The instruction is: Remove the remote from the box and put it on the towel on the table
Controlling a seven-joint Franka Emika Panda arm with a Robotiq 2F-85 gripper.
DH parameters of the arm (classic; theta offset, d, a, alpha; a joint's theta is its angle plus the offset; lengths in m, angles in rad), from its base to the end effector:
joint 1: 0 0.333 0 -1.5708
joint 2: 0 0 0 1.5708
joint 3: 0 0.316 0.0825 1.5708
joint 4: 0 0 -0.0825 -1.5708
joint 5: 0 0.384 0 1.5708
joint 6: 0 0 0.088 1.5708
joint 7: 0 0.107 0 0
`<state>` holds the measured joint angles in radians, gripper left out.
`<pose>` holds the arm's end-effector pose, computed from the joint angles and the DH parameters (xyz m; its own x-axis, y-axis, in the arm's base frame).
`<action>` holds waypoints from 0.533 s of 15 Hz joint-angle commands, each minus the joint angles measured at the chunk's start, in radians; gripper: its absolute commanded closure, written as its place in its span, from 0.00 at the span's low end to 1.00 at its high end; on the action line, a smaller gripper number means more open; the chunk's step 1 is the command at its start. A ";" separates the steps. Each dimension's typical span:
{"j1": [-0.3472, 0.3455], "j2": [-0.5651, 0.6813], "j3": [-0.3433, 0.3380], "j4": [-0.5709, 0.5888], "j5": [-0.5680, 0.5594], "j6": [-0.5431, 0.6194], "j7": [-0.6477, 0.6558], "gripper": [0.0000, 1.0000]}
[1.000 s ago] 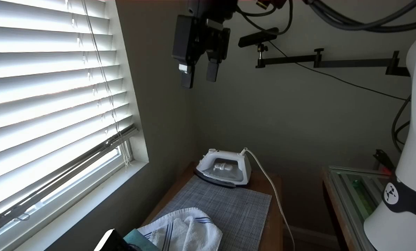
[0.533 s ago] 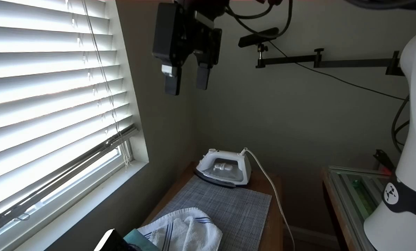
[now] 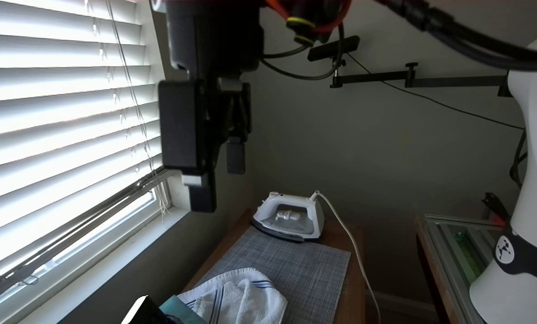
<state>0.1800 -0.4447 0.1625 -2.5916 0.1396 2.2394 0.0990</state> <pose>0.3791 0.1388 0.4130 0.9858 0.1459 0.0829 0.1508 -0.9870 -0.0556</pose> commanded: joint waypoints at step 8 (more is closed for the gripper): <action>-0.005 0.205 0.003 0.089 -0.015 0.031 -0.012 0.00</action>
<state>0.1737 -0.3385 0.1678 -2.5335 0.1132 2.2515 0.0987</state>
